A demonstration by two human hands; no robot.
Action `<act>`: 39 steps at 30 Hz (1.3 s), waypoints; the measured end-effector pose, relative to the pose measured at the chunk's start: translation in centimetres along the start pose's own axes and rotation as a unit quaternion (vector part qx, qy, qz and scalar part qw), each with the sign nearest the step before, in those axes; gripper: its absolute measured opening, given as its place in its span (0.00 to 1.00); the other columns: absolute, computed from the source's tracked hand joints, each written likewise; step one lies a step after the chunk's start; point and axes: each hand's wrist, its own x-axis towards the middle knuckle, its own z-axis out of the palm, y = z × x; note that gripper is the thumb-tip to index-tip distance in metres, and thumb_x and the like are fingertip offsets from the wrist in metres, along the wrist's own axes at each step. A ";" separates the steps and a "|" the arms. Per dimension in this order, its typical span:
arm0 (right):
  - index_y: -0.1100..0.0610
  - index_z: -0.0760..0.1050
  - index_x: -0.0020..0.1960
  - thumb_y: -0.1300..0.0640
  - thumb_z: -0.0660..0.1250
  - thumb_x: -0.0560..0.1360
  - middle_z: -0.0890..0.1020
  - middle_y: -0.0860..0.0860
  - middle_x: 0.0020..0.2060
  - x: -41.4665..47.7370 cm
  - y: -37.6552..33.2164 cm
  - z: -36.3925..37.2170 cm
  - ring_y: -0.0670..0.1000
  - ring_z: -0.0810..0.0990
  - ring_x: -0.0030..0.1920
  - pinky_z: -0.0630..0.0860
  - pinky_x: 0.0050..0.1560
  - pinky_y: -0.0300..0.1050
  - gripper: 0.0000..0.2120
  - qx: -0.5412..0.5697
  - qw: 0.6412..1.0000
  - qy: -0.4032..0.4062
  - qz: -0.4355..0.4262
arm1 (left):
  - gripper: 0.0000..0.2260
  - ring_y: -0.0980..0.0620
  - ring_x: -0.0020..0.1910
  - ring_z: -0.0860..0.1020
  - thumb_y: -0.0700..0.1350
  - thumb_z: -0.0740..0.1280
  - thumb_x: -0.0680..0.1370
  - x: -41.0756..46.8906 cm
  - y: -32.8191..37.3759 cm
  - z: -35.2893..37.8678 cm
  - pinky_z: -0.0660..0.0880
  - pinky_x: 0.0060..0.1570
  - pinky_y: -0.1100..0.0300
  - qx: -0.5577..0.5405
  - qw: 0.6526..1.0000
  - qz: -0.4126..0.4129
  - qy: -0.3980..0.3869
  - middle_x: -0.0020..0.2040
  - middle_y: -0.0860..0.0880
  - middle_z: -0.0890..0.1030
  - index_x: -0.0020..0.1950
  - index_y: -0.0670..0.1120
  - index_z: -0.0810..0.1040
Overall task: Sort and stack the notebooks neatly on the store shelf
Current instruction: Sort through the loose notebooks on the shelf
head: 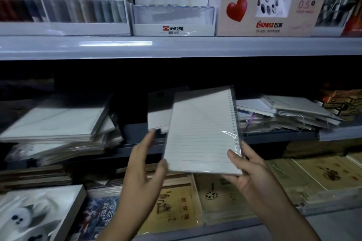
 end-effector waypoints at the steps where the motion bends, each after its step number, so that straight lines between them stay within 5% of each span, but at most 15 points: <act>1: 0.55 0.79 0.63 0.68 0.65 0.78 0.87 0.54 0.56 -0.1 -0.1 0.2 0.54 0.87 0.54 0.85 0.44 0.48 0.17 0.003 1.000 -0.006 0.000 | 0.29 0.60 0.70 0.74 0.54 0.73 0.79 0.3 -0.1 -0.7 0.73 0.69 0.51 -0.052 0.996 -0.074 0.008 0.69 0.62 0.77 0.77 0.68 0.67; 4: 0.55 0.79 0.64 0.66 0.66 0.74 0.86 0.55 0.57 -0.1 0.1 0.8 0.54 0.87 0.52 0.84 0.43 0.46 0.19 0.008 0.999 -0.032 0.005 | 0.24 0.49 0.60 0.85 0.62 0.74 0.75 1.0 -0.1 -2.1 0.78 0.64 0.47 -0.233 0.928 -0.281 -0.071 0.59 0.52 0.87 0.70 0.58 0.78; 6: 0.55 0.79 0.64 0.65 0.66 0.74 0.86 0.56 0.56 -0.1 0.5 1.4 0.54 0.88 0.51 0.84 0.41 0.45 0.20 0.017 0.999 -0.044 0.013 | 0.19 0.47 0.54 0.87 0.60 0.68 0.79 0.8 0.6 -2.4 0.79 0.54 0.52 -0.290 0.894 -0.315 -0.131 0.58 0.47 0.88 0.65 0.51 0.83; 10: 0.55 0.80 0.63 0.65 0.65 0.74 0.87 0.55 0.54 -0.2 1.5 2.8 0.53 0.88 0.47 0.83 0.37 0.44 0.19 0.013 0.998 -0.055 0.028 | 0.16 0.45 0.46 0.86 0.51 0.68 0.80 0.0 1.2 -3.1 0.75 0.40 0.56 -0.256 0.932 -0.234 -0.106 0.54 0.43 0.88 0.61 0.42 0.84; 16: 0.55 0.79 0.65 0.65 0.64 0.75 0.86 0.56 0.57 0.5 3.5 5.2 0.55 0.87 0.51 0.84 0.40 0.47 0.19 0.008 0.999 -0.045 0.030 | 0.10 0.54 0.35 0.82 0.44 0.68 0.82 0.0 0.6 -5.5 0.74 0.36 0.63 -0.222 0.964 -0.142 -0.039 0.39 0.46 0.87 0.56 0.40 0.84; 20: 0.53 0.78 0.65 0.62 0.65 0.77 0.87 0.54 0.55 0.9 4.7 7.1 0.53 0.87 0.52 0.85 0.41 0.48 0.18 -0.063 0.996 -0.058 -0.002 | 0.07 0.53 0.35 0.82 0.41 0.67 0.83 0.0 0.2 -7.1 0.75 0.35 0.67 -0.185 0.978 -0.092 0.007 0.41 0.50 0.87 0.57 0.43 0.85; 23: 0.51 0.78 0.65 0.61 0.65 0.80 0.88 0.54 0.50 0.9 5.9 9.0 0.57 0.88 0.43 0.85 0.36 0.49 0.15 -0.162 0.984 -0.068 -0.020 | 0.07 0.52 0.36 0.82 0.43 0.67 0.84 -0.4 -0.3 -8.8 0.77 0.37 0.64 -0.151 0.985 -0.068 0.048 0.45 0.51 0.86 0.57 0.49 0.84; 26: 0.52 0.80 0.64 0.58 0.65 0.80 0.86 0.56 0.43 0.9 6.6 11.4 0.57 0.77 0.28 0.78 0.28 0.44 0.13 -0.206 0.973 -0.091 -0.049 | 0.07 0.56 0.33 0.79 0.43 0.67 0.84 -0.7 -0.6 -10.8 0.74 0.35 0.65 -0.143 0.985 -0.045 0.086 0.42 0.53 0.85 0.57 0.49 0.84; 30: 0.51 0.76 0.70 0.49 0.66 0.80 0.86 0.48 0.57 1.5 7.7 14.5 0.54 0.72 0.28 0.75 0.35 0.40 0.20 -0.258 0.954 -0.127 -0.084 | 0.07 0.57 0.29 0.75 0.45 0.67 0.83 -0.9 -0.7 -13.5 0.70 0.31 0.65 -0.138 0.983 -0.023 0.119 0.39 0.55 0.85 0.58 0.52 0.84; 33: 0.50 0.71 0.75 0.49 0.65 0.81 0.83 0.46 0.63 2.5 8.6 17.1 0.52 0.70 0.28 0.74 0.33 0.40 0.23 -0.274 0.947 -0.139 -0.097 | 0.08 0.42 0.32 0.73 0.55 0.68 0.82 -0.5 -1.1 -15.7 0.69 0.31 0.50 -0.130 0.979 -0.006 0.157 0.40 0.45 0.84 0.56 0.56 0.85; 36: 0.50 0.71 0.74 0.53 0.63 0.83 0.85 0.45 0.54 4.1 8.5 20.6 0.47 0.67 0.25 0.67 0.26 0.38 0.19 -0.274 0.940 -0.152 -0.137 | 0.15 0.40 0.32 0.73 0.59 0.68 0.83 0.5 -1.7 -17.5 0.71 0.29 0.48 -0.100 0.976 0.026 0.193 0.40 0.36 0.80 0.53 0.48 0.82; 39: 0.55 0.74 0.69 0.55 0.64 0.84 0.83 0.46 0.40 6.6 8.4 24.7 0.41 0.70 0.25 0.66 0.25 0.36 0.15 -0.278 0.935 -0.164 -0.145 | 0.14 0.51 0.27 0.72 0.57 0.66 0.81 2.3 -2.0 -19.7 0.67 0.27 0.56 -0.089 0.969 0.033 0.230 0.31 0.46 0.78 0.46 0.47 0.79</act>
